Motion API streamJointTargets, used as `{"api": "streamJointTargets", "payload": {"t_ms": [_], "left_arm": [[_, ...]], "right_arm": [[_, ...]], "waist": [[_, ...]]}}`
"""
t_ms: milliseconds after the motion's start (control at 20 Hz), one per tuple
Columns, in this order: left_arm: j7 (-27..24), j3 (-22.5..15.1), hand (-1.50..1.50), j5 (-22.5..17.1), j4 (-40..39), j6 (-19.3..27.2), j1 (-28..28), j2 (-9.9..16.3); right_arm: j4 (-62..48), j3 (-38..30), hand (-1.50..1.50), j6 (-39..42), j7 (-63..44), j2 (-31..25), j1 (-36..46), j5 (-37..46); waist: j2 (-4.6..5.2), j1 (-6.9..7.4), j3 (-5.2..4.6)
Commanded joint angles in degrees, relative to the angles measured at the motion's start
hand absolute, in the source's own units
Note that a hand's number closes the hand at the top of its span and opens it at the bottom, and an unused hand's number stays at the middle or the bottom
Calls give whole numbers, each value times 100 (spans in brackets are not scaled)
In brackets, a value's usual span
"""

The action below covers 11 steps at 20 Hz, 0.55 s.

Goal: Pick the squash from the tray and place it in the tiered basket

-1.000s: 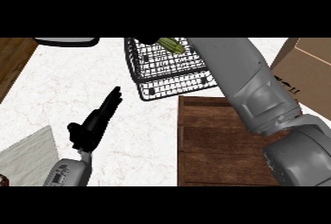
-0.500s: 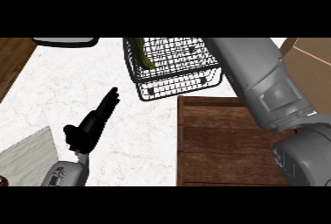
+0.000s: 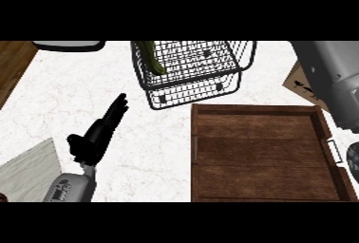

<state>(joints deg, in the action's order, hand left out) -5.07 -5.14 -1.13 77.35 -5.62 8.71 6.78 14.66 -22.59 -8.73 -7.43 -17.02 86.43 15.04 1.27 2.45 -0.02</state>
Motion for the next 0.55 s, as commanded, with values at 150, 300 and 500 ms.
{"api": "streamJointTargets", "payload": {"t_ms": [150, 300, 500], "left_arm": [[180, 8, 0, -138, 260, -127, -228, 37], [75, -72, 0, -37, 190, -28, -184, -90], [215, -12, 0, -7, 95, -2, 134, -67]], "right_arm": [[106, -702, -150, 641, 862, -1225, -838, -611], [-34, -843, -150, 1224, 980, -1801, -949, -721], [-219, -796, -150, 2085, 1057, -2447, -1214, -665]], "waist": [[-25, -10, 14], [26, 46, 14], [53, 51, 18]]}}
